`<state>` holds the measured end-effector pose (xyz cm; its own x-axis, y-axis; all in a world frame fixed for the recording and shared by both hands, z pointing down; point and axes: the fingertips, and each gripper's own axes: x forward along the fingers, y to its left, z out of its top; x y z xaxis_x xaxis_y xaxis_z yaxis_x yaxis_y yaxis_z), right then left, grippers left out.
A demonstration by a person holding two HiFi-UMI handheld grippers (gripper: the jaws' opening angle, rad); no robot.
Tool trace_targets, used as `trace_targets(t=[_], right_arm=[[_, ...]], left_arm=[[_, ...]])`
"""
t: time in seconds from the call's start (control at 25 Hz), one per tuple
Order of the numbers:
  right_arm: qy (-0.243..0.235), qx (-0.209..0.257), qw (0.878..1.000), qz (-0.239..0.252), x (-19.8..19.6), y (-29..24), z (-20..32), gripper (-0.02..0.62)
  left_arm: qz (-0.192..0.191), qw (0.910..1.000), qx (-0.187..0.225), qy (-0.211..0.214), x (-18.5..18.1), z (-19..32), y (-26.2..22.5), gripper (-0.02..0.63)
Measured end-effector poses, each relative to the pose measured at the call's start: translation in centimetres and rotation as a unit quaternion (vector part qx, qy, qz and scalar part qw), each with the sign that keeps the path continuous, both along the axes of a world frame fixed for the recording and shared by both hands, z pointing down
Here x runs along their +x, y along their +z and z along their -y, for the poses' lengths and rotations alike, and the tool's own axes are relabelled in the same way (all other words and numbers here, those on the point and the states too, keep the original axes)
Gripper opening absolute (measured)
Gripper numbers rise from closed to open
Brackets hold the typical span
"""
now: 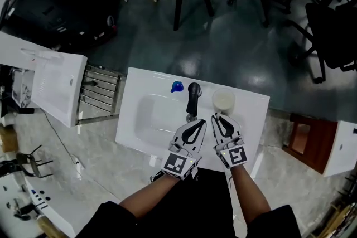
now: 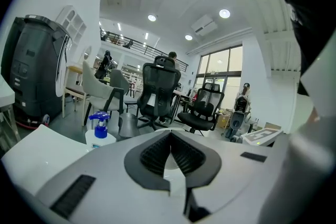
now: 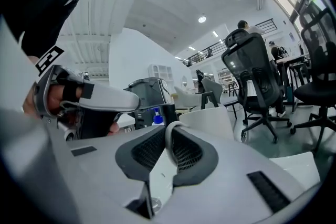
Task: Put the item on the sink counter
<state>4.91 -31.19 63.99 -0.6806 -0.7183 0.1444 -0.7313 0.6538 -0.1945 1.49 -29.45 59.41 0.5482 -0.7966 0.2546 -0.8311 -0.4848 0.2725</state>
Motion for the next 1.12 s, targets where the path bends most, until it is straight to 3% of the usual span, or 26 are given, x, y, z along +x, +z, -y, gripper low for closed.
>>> trace_targets(t=[0.28,0.52,0.72,1.12], right_arm=[[-0.015,-0.026,0.999,-0.012,0.2,3.0,0.5,0.055],[-0.002,-0.018,1.0,0.014,0.9,4.9,1.5,0.055],[-0.02,-0.048,0.999,0.006,1.2,7.1,0.5,0.055],[0.001,-0.019,1.0,-0.007,2.2,7.4,1.0,0.055]], left_arm=[[0.001,0.9999,-0.009,-0.011,0.0,0.3,1.4,0.015],[0.0,0.9999,-0.015,-0.005,0.7,0.7,2.5,0.015],[-0.009,0.9999,-0.013,-0.001,0.8,0.9,2.8,0.015],[-0.011,0.9996,-0.019,0.016,1.8,0.2,3.5,0.015]])
